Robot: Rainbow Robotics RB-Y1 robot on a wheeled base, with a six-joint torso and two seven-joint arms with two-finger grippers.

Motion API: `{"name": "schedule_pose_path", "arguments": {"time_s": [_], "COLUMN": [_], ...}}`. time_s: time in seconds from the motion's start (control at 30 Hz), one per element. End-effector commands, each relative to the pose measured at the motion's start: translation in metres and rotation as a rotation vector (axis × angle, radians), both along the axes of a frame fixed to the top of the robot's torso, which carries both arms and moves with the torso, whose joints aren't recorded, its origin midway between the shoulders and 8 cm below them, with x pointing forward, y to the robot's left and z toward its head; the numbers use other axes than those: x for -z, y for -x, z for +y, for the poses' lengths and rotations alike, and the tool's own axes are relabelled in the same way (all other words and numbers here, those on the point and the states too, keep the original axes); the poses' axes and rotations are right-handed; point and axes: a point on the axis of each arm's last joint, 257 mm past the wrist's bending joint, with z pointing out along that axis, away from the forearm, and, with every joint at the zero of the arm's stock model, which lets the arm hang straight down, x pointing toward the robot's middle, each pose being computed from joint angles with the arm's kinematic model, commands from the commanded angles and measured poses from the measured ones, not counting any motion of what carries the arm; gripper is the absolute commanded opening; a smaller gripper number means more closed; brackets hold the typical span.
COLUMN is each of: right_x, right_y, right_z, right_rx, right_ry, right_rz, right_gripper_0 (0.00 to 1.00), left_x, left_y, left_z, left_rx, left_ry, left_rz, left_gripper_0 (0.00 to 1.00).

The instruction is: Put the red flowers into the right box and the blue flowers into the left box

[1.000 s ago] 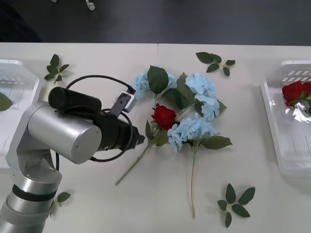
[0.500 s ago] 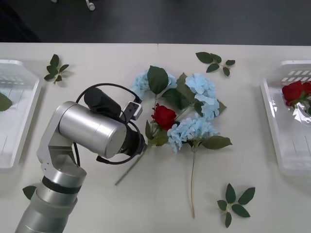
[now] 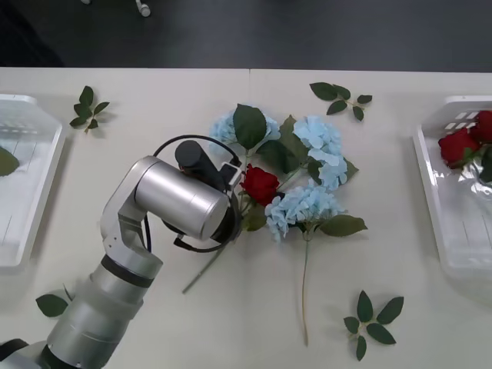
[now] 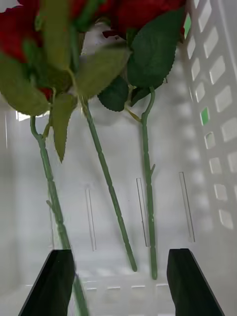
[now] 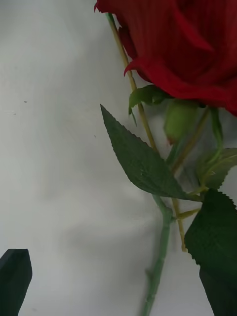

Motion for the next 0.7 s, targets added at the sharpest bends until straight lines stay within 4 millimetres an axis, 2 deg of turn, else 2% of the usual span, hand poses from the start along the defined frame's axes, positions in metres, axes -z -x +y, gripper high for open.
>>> {"name": "schedule_pose_path", "arguments": {"time_s": [0.03, 0.27, 0.37, 0.4, 0.5, 0.67, 0.7], "right_x": [-0.009, -0.039, -0.056, -0.059, -0.075, -0.097, -0.106], "right_y": [-0.005, -0.028, -0.037, -0.039, -0.043, -0.046, -0.047], "right_z": [0.013, 0.052, 0.081, 0.086, 0.120, 0.163, 0.178], "right_rx": [-0.053, -0.115, -0.168, -0.178, -0.250, -0.342, -0.374], "right_ry": [0.037, -0.026, -0.058, -0.060, -0.065, -0.068, -0.069], "right_rz": [-0.025, -0.100, -0.138, -0.144, -0.172, -0.217, -0.235], "right_gripper_0": [0.55, 0.55, 0.55, 0.55, 0.55, 0.55, 0.55], "left_x": [-0.007, 0.002, 0.007, 0.009, 0.015, 0.020, 0.021], "left_y": [-0.009, -0.010, -0.010, -0.010, -0.010, -0.010, -0.010], "left_z": [-0.022, -0.028, -0.028, -0.028, -0.028, -0.030, -0.029], "left_rx": [-0.046, -0.047, -0.048, -0.046, -0.044, -0.037, -0.038], "left_ry": [0.050, 0.023, 0.001, -0.003, -0.025, -0.045, -0.050], "left_rz": [-0.019, -0.028, -0.029, -0.029, -0.030, -0.028, -0.026], "left_gripper_0": [1.00, 1.00, 1.00, 1.00, 1.00, 1.00, 1.00]}}
